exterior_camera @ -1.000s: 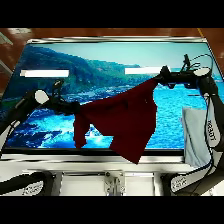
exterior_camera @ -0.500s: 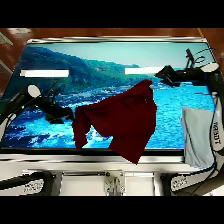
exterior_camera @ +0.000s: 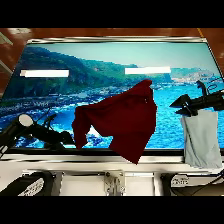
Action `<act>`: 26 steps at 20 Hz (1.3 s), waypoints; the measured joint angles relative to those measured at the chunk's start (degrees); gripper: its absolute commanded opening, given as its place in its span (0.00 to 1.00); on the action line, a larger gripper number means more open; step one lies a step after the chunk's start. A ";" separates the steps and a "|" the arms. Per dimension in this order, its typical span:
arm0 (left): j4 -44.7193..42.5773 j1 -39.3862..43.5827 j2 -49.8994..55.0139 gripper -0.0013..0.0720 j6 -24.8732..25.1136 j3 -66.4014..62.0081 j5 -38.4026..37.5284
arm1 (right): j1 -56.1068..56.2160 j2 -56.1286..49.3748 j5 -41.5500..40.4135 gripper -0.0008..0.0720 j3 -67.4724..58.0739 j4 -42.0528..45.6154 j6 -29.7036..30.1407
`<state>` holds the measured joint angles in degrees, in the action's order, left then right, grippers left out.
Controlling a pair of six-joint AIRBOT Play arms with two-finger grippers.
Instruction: Fold the shirts.
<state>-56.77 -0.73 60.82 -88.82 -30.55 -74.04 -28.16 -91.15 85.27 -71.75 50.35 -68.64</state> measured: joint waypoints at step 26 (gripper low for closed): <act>16.46 5.90 5.53 0.08 6.43 8.04 21.75 | 0.35 0.48 -1.36 0.89 10.58 -0.28 -1.25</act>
<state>-40.32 5.17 66.35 -82.39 -22.50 -52.29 -27.81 -90.67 83.92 -61.17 50.06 -69.89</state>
